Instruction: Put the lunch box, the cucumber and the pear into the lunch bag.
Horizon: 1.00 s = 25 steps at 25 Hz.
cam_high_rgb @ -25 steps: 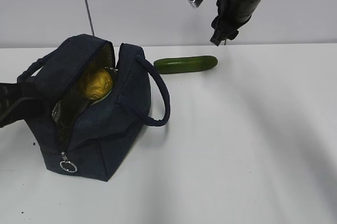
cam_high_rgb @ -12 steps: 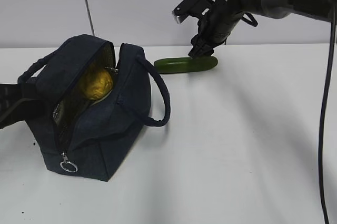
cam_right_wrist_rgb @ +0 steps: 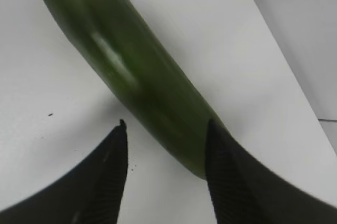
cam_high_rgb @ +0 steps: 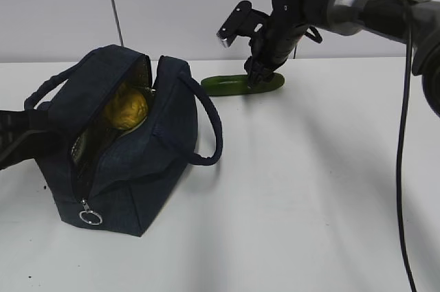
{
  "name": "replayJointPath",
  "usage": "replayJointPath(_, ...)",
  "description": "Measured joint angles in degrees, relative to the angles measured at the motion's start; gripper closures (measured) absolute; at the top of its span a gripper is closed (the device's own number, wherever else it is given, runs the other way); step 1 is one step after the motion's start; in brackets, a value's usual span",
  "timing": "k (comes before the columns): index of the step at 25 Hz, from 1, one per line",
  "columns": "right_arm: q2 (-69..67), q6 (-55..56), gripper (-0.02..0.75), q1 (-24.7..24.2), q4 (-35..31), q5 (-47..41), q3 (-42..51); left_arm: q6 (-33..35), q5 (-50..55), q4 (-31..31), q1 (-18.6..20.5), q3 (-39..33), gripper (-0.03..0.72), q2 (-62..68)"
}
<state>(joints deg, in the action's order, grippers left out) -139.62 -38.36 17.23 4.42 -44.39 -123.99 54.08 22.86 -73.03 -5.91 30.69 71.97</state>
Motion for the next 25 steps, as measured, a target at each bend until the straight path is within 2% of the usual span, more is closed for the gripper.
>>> replayJointPath(7,-3.2,-1.8,0.361,0.0,0.3,0.1,-1.8,0.0,0.4,0.3,0.0,0.0,0.707,0.0)
replayJointPath(12,-4.7,-2.6,0.374,0.0,0.9,3.8,-2.0,0.0,0.9,1.2,0.0,0.1,0.707,0.0)
replayJointPath(19,-7.5,-3.0,0.472,0.0,1.0,5.0,-3.1,0.0,2.1,1.5,0.0,0.1,0.707,0.0)
replayJointPath(25,-7.6,1.7,0.489,0.1,1.0,1.8,-5.7,0.0,2.3,1.6,0.0,0.1,0.707,0.0)
